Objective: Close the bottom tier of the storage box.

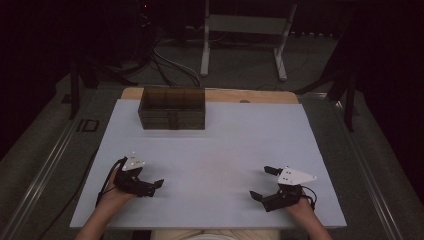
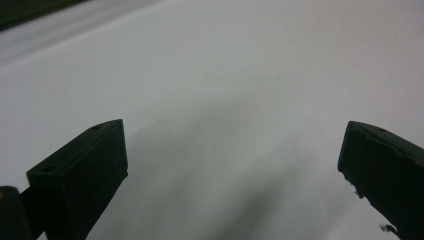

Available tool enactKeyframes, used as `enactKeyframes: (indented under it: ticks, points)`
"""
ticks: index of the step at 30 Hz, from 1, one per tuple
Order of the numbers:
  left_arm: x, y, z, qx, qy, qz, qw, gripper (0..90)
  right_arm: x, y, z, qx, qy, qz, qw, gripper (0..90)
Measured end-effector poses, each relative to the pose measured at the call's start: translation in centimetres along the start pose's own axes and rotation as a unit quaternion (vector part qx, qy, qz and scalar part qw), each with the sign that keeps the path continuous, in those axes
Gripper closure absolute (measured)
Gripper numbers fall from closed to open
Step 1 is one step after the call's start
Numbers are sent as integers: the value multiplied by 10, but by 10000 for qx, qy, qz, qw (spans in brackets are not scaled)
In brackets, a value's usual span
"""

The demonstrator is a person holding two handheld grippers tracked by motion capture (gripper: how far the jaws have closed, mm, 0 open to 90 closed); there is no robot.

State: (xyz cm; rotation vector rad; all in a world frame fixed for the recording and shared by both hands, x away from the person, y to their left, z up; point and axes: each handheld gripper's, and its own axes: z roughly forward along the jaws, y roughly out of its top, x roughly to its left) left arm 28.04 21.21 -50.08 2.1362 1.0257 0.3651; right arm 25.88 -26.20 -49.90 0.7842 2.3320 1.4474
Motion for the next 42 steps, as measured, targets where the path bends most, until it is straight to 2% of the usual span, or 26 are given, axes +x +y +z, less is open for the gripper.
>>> enactKeyframes:
  ticks: [1, 4, 9, 16, 22, 32, 42]
  points:
    - [-1, -3, 0, 37, 60, 24, 10000, 10, 0, 0, 0, 1, -1, 1, 10000, 0]
    - [-4, -9, -3, 74, 59, 8, 10000, 10, 0, 0, -1, 2, 0, 10, 10000, 0]
    - [-5, -17, -8, -39, 155, -61, 9999, 10, 0, 0, 0, 10, 3, -2, 10000, 0]
    - [-1, -33, -15, -29, 243, -165, 9996, 10, 1, 0, -1, -54, -28, -44, 10000, 0]
    - [-1, -31, -14, -192, 274, 26, 9994, 10, 1, 0, 1, -7, 1, -32, 10000, 0]
    - [2, -31, -15, -290, 385, -13, 9988, 10, -2, -1, 2, 20, -18, 11, 10000, 0]
    - [2, -30, -13, -276, 312, -8, 9991, 10, -4, -1, 2, 0, -79, 59, 10000, 0]
